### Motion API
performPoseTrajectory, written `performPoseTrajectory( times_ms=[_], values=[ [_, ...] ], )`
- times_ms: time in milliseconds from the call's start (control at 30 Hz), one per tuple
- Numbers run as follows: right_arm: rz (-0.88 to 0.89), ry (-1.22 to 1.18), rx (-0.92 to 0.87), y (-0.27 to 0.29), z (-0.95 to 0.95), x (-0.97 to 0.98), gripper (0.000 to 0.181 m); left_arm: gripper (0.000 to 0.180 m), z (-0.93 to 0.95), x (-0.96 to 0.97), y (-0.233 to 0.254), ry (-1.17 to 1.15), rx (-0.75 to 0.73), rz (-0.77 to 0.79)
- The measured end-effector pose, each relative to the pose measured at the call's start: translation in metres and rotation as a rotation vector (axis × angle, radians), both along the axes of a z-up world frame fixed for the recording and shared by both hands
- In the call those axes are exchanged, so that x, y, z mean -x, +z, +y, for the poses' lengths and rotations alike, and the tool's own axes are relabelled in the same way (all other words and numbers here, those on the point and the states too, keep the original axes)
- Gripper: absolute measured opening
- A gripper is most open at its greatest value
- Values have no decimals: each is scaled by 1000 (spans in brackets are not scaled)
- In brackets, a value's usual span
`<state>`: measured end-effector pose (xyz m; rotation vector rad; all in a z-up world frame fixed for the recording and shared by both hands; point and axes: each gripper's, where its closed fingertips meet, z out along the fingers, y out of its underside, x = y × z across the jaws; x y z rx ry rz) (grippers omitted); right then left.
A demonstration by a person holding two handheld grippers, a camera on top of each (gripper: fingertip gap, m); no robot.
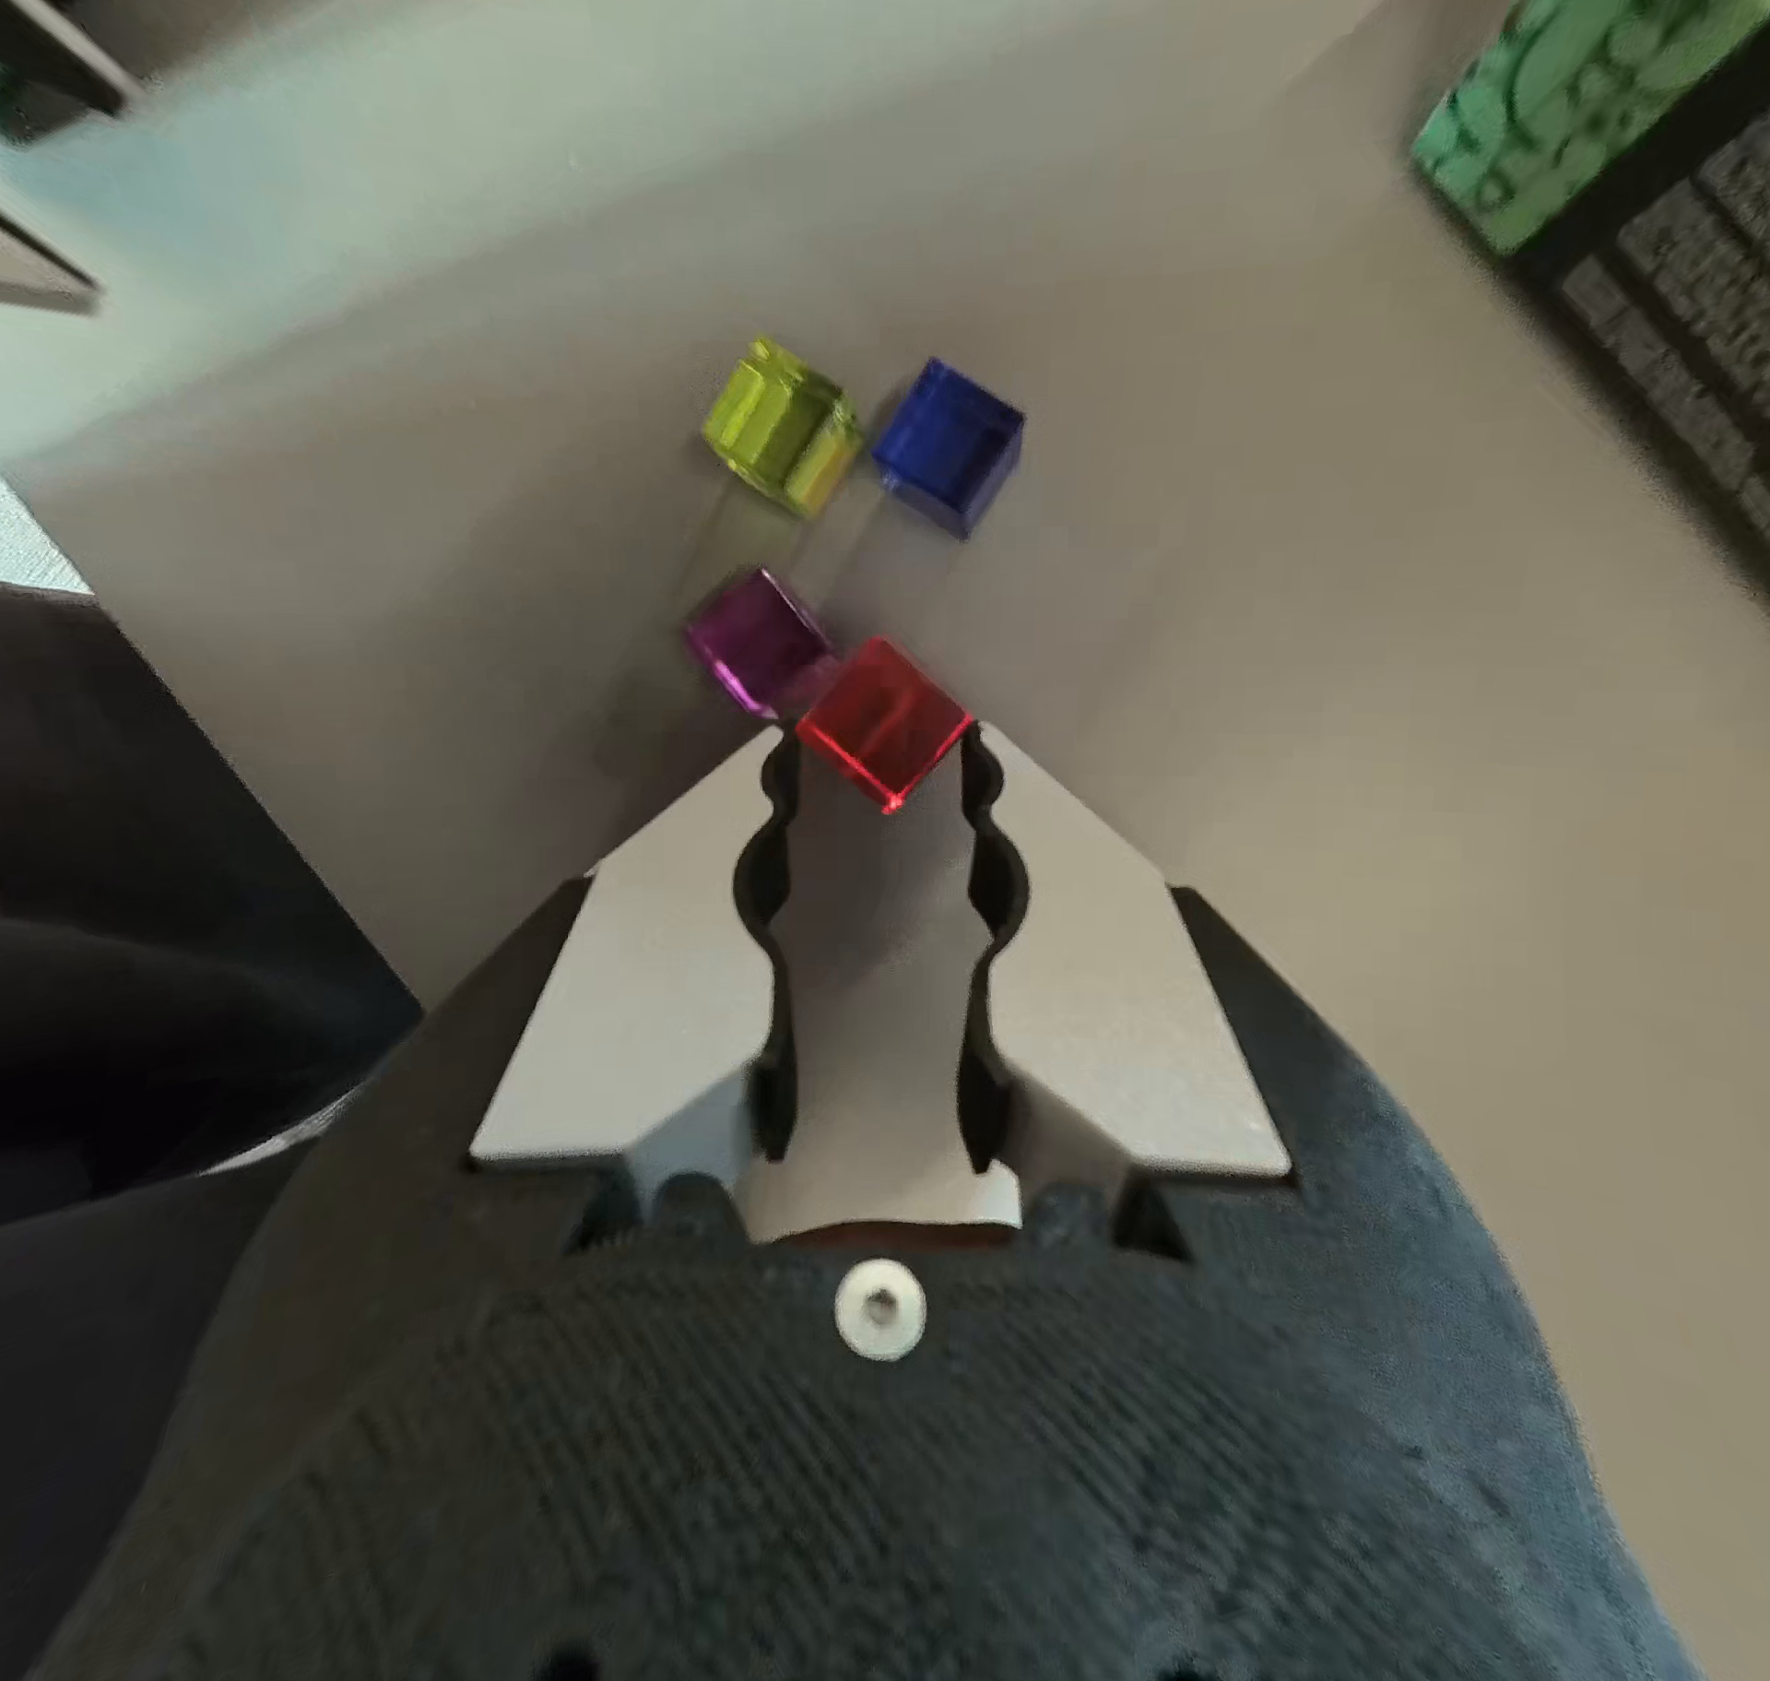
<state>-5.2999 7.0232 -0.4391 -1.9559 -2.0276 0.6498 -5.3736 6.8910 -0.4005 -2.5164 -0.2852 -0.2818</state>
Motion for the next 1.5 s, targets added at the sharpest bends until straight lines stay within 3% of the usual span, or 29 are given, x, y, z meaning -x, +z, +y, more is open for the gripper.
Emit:
performPoseTrajectory(
  times_ms=[367, 467, 567, 767, 867, 1033, 1167, 1233, 1333, 1500],
  values=[
    [-37, 136, -7, -2, -34, 15, 33, 30, 35, -5, -18, -64, 35, 47],
    [-12, 141, -22, 8, -30, 11, 58, 30, 52, -5, -25, -97, 39, 76],
    [12, 138, -1, 19, -25, 4, 61, 30, 70, -9, -32, -140, 35, 98],
    [70, -43, 99, 31, 11, 22, 52, 31, 99, -9, -55, -160, 50, 115],
    [80, -68, 112, 31, 24, 43, 53, 28, 102, -13, -60, -172, 54, 46],
    [-19, 79, 68, 2, 25, 55, 58, 28, 98, -1, -44, -99, 20, 15],
    [-44, 233, 46, -11, 15, 59, 56, 27, 92, 5, -4, -26, -73, -23],
    [-39, 280, 47, -14, 9, 61, 53, 27, 91, -2, 18, -42, -119, -28],
    [-40, 312, 42, -19, 4, 63, 34, 27, 88, -25, 32, -145, -142, 11],
    [-29, 320, 9, -17, 7, 60, 33, 27, 93, -56, 29, -200, -134, -5]
  ],
)
